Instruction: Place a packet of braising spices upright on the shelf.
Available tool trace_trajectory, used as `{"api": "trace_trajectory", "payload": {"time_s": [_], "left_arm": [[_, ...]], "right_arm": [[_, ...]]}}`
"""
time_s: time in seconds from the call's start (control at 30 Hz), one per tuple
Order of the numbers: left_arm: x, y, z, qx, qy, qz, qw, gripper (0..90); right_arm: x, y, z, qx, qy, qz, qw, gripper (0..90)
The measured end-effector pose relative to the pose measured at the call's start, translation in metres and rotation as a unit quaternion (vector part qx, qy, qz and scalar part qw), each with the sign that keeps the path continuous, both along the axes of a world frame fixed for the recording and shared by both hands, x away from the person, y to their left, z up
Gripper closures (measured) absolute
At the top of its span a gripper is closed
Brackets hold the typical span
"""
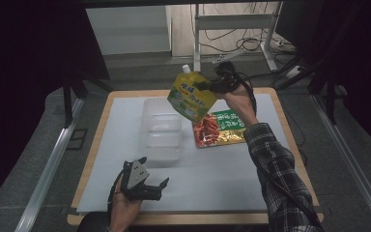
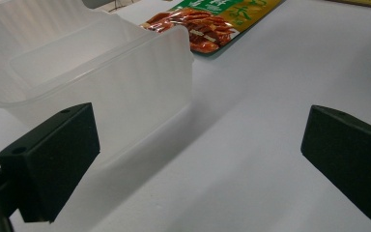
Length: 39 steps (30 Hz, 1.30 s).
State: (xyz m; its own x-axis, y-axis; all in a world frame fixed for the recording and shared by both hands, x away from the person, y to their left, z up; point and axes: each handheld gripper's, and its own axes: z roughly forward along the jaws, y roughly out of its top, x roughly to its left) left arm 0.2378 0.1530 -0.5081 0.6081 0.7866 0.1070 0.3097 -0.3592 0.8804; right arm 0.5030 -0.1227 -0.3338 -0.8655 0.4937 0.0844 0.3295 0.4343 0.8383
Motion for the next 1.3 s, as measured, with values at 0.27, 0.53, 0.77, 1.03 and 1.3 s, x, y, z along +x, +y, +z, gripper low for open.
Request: {"api": "trace_trajectory", "payload": {"time_s": [0.27,0.53,0.77,1.03,1.3], "left_arm": [[0.001,0.001,0.0,-0.005,0.003,-0.004,1.0,0.2],[0.001,0.002,0.002,-0.007,0.002,-0.004,1.0,0.4],[0.001,0.004,0.002,-0.011,0.002,-0.002,0.9999,0.7],[0.001,0.003,0.003,-0.009,0.002,-0.007,0.9999,0.8],[0.0,0.003,0.003,-0.014,0.002,-0.008,0.9999,0.9]], "right_arm": [[0.009,0.016,-0.001,0.002,0.0,0.004,1.0,89.2],[0.017,0.034,-0.004,0.003,-0.004,0.011,0.9999,89.2],[0.022,0.048,-0.006,-0.002,-0.003,0.013,0.9999,89.3],[0.029,0.063,-0.009,-0.01,-0.006,0.018,0.9998,89.2],[0.028,0.079,-0.006,-0.016,-0.009,0.029,0.9994,89.2]]}}
